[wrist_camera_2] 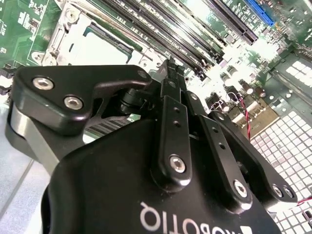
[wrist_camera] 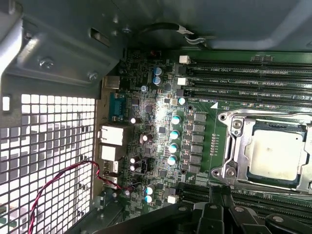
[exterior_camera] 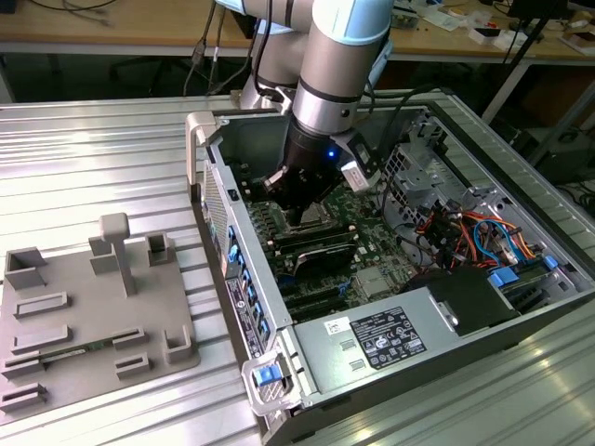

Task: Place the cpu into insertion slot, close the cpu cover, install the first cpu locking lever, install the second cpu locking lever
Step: 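Install the second cpu locking lever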

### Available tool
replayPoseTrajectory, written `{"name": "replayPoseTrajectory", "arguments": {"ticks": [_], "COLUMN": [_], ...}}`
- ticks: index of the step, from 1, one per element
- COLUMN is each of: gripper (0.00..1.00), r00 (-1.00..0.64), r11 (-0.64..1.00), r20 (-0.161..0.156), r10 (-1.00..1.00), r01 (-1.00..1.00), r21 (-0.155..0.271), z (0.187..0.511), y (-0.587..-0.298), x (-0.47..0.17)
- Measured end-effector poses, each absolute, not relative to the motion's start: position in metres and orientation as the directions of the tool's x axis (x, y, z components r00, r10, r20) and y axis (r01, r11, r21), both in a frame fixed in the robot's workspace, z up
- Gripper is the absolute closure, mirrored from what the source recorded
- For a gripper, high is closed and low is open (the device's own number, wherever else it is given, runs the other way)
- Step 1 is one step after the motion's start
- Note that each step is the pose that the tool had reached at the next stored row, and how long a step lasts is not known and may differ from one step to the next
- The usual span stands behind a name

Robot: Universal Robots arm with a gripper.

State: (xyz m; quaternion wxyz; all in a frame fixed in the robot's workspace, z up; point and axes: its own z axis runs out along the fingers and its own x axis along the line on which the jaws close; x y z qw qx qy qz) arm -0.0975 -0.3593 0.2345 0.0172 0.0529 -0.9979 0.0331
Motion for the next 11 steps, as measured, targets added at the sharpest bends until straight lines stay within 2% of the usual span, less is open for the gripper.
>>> {"name": "replayPoseTrajectory", "arguments": {"ticks": [11], "gripper": [0.89], "r00": [-0.994], "r11": [0.992], "r20": [0.038], "r10": [-0.104], "r01": [-0.107], "r21": [-0.064], "z": [0.2347], "y": [-0.3593], "x": [-0.0976]}}
